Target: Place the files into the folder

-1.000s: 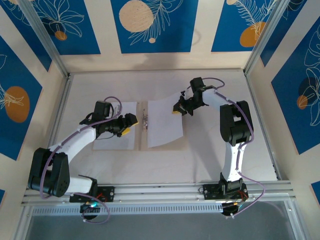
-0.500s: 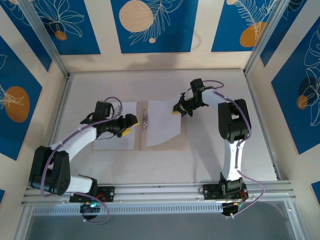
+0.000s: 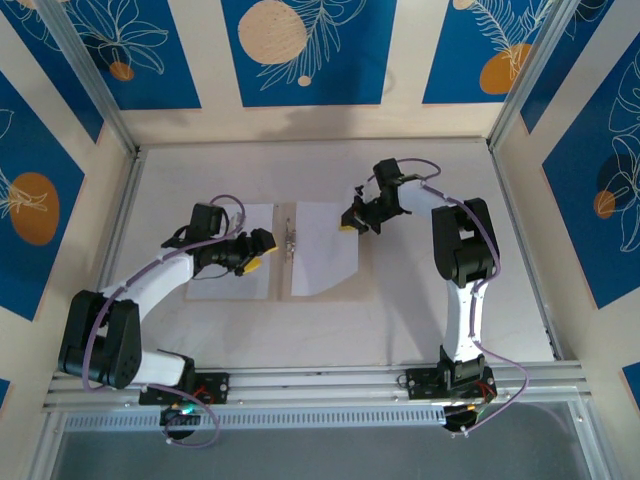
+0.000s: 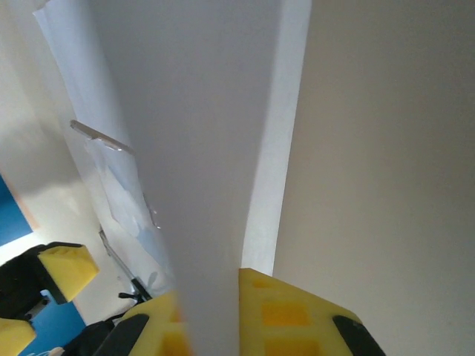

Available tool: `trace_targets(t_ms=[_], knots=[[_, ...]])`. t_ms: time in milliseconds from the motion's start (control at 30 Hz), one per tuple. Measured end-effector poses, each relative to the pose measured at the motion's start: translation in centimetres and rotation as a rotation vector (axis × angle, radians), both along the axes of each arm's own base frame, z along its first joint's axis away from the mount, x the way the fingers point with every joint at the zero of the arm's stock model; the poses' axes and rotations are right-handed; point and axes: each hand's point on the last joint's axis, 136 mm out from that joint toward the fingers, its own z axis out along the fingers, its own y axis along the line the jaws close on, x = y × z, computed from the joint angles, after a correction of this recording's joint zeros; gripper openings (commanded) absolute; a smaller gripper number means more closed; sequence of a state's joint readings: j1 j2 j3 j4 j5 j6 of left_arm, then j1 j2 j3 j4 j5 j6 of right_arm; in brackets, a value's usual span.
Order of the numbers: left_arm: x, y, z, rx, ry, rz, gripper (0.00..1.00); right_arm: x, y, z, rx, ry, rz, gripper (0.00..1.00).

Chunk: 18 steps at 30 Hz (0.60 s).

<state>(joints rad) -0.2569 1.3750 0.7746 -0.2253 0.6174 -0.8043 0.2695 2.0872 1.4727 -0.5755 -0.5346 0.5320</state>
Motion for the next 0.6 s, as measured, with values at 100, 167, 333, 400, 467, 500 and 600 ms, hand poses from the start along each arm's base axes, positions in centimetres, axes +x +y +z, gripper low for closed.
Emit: trace_targets(t_ms=[100,167,333,400,467,500,600], knots=[[-0.1,0.0,-0.2,0.001,0.005,0.0,0.77,-0.2,-0.2,-0.7,-0.013,-0.008,0.006,0.05],[-0.1,0.0,-0.2,-0.001,0.007,-0.002,0.78,-0.5,-0.3,-1.0,-0.019,-0.012,0.011,0.04],[-0.1,0.0,-0.2,-0.001,0.007,-0.002,0.78,-1.2,-0.6,-0.8,-0.03,-0.07,0.013,0.04],[-0.1,0.0,-0.2,-0.001,0.008,-0.002,0.77,-1.4,-0.8,-0.1,-0.032,-0.108,0.012,0.04],[-0.2,0.0,-0.2,-0.001,0.008,-0.002,0.78,-1.3,-0.7,0.9,-0.025,-0.157,0.014,0.04],[-0.2,0.0,-0.2,-0.001,0.008,-0.002,0.77,-1.1,-0.6,1.4,-0.02,-0.182,0.018,0.04],[-0.1,0.0,-0.2,-0.001,0.008,-0.001,0.77,-0.6,0.0,2.7,-0.007,-0.258,0.042,0.04]])
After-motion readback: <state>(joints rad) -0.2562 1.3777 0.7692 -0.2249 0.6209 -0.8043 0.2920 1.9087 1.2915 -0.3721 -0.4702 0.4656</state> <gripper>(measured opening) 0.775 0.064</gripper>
